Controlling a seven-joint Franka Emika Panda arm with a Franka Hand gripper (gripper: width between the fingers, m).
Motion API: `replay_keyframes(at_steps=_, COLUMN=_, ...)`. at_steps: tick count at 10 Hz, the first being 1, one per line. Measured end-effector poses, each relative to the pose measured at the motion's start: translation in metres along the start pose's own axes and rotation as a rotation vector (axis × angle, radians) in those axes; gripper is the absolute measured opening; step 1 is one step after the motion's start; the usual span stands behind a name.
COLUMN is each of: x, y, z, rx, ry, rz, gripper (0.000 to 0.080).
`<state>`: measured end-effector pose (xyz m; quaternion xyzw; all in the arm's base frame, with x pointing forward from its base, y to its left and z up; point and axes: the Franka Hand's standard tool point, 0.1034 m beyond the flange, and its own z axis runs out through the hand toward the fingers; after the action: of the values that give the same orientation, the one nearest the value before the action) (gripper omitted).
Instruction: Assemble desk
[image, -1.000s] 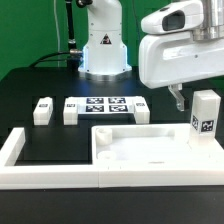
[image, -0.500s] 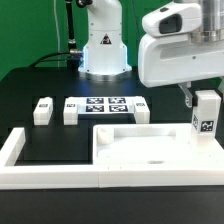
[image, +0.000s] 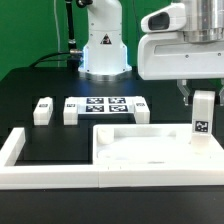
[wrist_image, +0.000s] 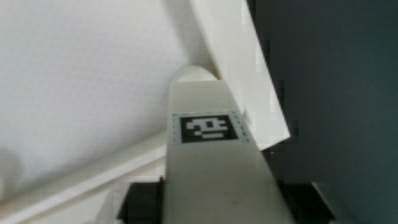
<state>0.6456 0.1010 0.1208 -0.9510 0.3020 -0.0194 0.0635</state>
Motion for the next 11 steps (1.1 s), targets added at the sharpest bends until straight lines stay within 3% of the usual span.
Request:
replay_keyframes(at_steps=1, x=0.0018, y=0.0002, z=0.0002, rx=0.015, ry=0.02, rz=0.137, gripper=0.0295)
replay_keyframes(at_steps=3, x=0.0028, y=0.0054, z=0.0003, rx=0.08, ry=0.01, rz=0.407, gripper=0.0295)
replay_keyframes(at_steps=4, x=0.0012, y=0.0047, z=0.0005, rx=0.096, ry=-0.009, rz=0.52, gripper=0.0295)
replay_keyframes(at_steps=8, x=-0.0024, y=0.0009, z=0.0016, rx=0.097, ry=-0.033, rz=0.779, gripper=0.0298)
replay_keyframes(at_steps=11, x=-0.0053, y=-0.001, z=0.002, rx=0.09, ry=-0.04, rz=0.719, gripper=0.0298)
